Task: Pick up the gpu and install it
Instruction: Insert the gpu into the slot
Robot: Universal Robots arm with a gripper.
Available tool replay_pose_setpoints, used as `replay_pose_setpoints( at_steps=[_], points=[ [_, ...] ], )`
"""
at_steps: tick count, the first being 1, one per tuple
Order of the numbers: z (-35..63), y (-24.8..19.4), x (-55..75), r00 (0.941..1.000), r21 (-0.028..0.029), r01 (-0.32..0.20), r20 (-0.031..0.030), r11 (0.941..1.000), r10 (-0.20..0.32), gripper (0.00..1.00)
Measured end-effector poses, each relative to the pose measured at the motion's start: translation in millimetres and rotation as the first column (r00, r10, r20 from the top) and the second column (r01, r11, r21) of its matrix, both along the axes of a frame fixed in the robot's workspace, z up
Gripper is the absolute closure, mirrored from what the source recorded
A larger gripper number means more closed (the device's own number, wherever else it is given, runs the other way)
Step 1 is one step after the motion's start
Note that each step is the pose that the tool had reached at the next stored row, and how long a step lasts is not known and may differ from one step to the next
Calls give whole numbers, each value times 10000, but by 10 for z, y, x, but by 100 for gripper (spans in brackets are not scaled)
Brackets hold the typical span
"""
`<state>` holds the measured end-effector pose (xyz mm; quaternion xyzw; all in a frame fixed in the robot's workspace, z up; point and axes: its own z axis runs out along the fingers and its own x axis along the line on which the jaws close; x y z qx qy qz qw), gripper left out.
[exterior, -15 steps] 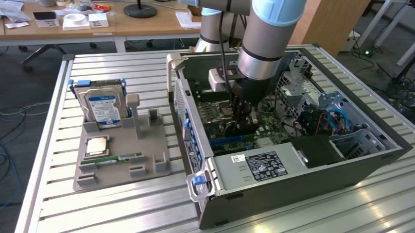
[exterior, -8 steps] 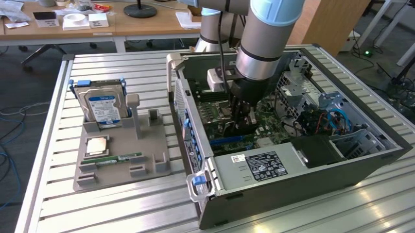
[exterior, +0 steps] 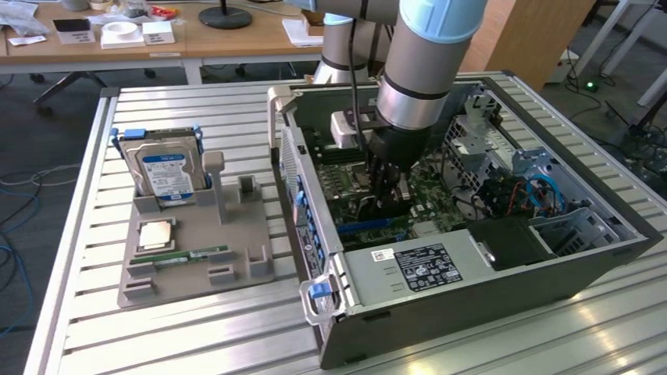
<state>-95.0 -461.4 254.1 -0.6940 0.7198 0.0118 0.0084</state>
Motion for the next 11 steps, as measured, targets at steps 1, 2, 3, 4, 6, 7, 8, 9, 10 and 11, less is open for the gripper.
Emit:
replay_pose_setpoints(
  at_steps=[1,2,3,4,6,7,8,9,10,11],
  points=[
    [-1,0,-2,10000,1,1,0,10000,-1,74],
    [-1,0,-6,10000,1,2,0,10000,-2,74],
    [-1,0,-8,10000,1,1,1,10000,-1,74],
    [-2,0,-10,10000,1,0,0,10000,0,74],
    [-3,0,-13,10000,0,-1,0,10000,1,74],
    [-4,0,-15,10000,0,0,-1,10000,0,74],
    [-5,-1,-16,10000,-1,0,-1,10000,0,74],
    [-7,-1,-16,10000,-1,0,-1,10000,0,74],
    [-8,0,-16,10000,-1,0,-1,10000,0,74],
    [-11,0,-16,10000,0,0,0,10000,0,74]
  ],
)
